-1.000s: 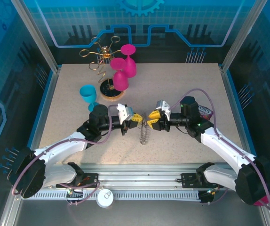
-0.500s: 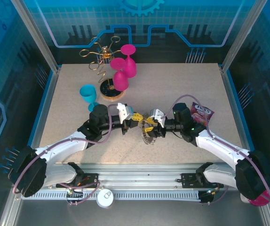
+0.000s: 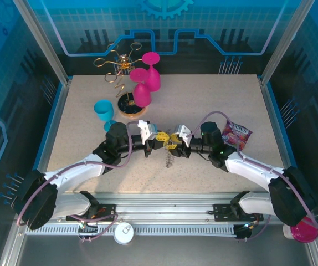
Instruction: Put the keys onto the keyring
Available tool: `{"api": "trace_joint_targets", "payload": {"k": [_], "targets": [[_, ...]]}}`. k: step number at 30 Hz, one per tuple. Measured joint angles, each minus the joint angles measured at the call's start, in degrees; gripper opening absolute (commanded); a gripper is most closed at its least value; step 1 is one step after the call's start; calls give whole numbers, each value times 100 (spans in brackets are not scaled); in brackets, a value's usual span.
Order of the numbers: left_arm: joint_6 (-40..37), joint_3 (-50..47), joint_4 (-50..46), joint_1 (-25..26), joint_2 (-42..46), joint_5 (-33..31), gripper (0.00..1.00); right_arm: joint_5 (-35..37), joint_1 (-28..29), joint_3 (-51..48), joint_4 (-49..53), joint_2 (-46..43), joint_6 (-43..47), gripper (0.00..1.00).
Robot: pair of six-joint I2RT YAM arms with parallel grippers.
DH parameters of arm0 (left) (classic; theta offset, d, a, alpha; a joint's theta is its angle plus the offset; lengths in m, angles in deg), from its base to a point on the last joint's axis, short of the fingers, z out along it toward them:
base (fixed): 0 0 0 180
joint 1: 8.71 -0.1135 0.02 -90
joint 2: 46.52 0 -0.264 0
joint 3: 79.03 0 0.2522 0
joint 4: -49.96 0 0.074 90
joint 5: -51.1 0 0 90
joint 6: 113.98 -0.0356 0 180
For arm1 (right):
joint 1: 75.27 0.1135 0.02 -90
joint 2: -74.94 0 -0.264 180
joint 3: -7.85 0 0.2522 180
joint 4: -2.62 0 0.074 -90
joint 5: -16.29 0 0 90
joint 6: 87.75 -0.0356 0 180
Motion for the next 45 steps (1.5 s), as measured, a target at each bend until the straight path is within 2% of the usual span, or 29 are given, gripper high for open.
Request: {"api": "trace_joint_targets", "payload": {"k": [6,18,22,31,39,45], "targets": [[50,0,4,-4,2,0,0,-2,26,-98,-374,83,-125,39],[144,0,20,-4,79,-61,0,-487,-17,-409,-638,-20,-553,59],[146,0,22,-4,83,-96,0,-516,-17,-531,-684,-153,-649,59],[149,0,35,-4,83,-94,0,-459,-17,-562,-1513,131,-1117,43],[146,0,33,-4,83,-96,0,-433,-17,-566,-1899,297,-1335,18],[142,0,-4,-4,83,-140,0,-431,-31,-599,-1777,195,-1366,0]]}}
